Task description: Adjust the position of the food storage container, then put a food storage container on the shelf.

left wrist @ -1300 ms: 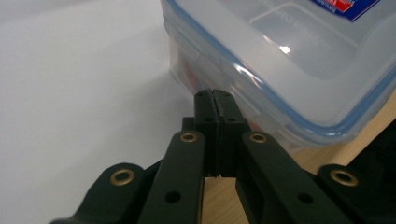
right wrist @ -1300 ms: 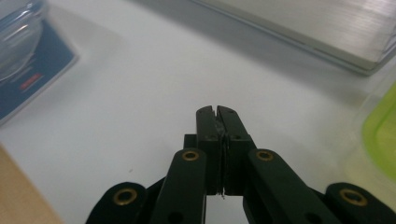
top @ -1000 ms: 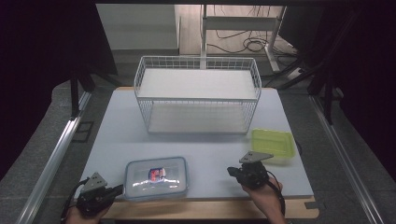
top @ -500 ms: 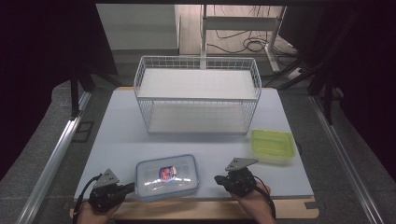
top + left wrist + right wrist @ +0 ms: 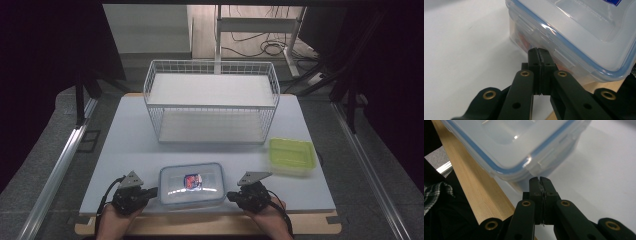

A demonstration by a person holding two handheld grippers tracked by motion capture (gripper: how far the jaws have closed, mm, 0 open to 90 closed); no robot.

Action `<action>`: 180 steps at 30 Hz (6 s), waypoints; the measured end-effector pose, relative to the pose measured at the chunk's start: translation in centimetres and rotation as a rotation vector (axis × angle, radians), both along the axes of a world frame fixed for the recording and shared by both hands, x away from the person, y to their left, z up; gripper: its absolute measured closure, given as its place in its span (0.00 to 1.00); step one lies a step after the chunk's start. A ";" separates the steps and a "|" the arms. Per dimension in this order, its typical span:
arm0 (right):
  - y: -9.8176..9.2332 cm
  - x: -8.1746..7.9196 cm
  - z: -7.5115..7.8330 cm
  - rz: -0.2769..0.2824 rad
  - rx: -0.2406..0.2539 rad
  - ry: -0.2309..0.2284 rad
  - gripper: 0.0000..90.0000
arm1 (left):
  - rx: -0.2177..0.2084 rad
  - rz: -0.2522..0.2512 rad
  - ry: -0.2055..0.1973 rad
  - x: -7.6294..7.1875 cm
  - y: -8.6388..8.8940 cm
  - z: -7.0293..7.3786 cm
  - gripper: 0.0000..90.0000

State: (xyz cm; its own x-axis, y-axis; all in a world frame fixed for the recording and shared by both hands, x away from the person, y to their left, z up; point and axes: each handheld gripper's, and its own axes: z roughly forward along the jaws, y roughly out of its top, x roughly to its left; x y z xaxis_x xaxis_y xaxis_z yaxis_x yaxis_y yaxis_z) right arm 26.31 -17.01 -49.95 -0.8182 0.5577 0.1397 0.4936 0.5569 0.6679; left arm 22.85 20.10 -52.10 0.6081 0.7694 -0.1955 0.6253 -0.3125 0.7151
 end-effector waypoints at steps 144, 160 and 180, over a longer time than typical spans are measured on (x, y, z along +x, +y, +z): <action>-4.1 3.2 2.0 -0.226 0.344 0.189 0.55 | -0.399 -0.081 0.164 4.6 -2.5 1.4 0.57; -4.1 3.5 1.4 -0.191 0.362 0.112 0.54 | -0.405 -0.090 0.119 4.8 -2.3 1.1 0.58; -4.6 3.9 -0.1 -0.196 0.385 0.265 0.53 | -0.399 -0.093 0.138 4.8 -2.1 1.0 0.59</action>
